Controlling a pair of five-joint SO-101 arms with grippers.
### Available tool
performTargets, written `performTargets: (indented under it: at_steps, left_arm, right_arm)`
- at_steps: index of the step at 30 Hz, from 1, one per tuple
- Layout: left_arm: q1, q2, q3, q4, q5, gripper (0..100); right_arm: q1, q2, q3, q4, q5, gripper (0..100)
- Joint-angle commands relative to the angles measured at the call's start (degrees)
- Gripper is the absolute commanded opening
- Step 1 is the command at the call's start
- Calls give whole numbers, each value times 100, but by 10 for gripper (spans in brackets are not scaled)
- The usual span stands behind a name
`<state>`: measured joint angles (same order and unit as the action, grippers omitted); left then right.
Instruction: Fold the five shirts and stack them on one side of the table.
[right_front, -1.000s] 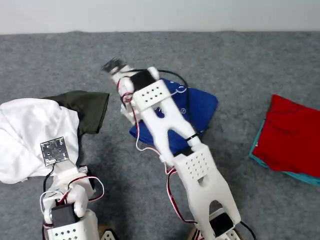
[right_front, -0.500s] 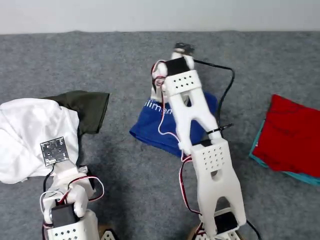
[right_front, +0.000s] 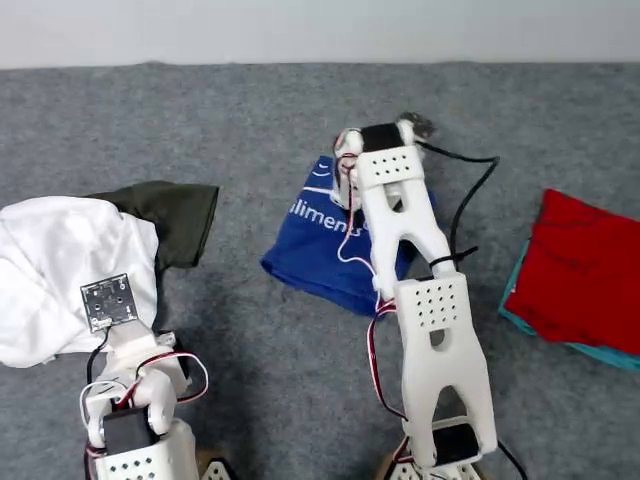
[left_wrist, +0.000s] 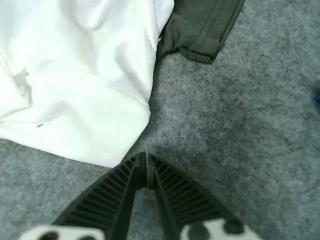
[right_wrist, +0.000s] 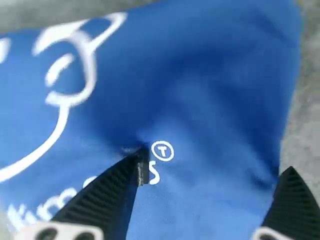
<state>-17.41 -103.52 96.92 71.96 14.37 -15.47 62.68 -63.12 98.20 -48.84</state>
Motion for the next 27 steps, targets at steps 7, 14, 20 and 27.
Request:
performTargets:
  at_steps: [7,14,20,27]
  left_arm:
    - [44,-62,-48,26,53,14]
    - [44,-62,-48,26,53,14]
    - [44,-62,-48,26,53,14]
    - [44,-62,-48,26,53,14]
  right_arm:
    - [-66,558,-193,48,501,260]
    - [-48,532,-264,259,1275,32]
    - [110,-22,-325,470,2391,9]
    - [655,-1745,149,470,3543,9]
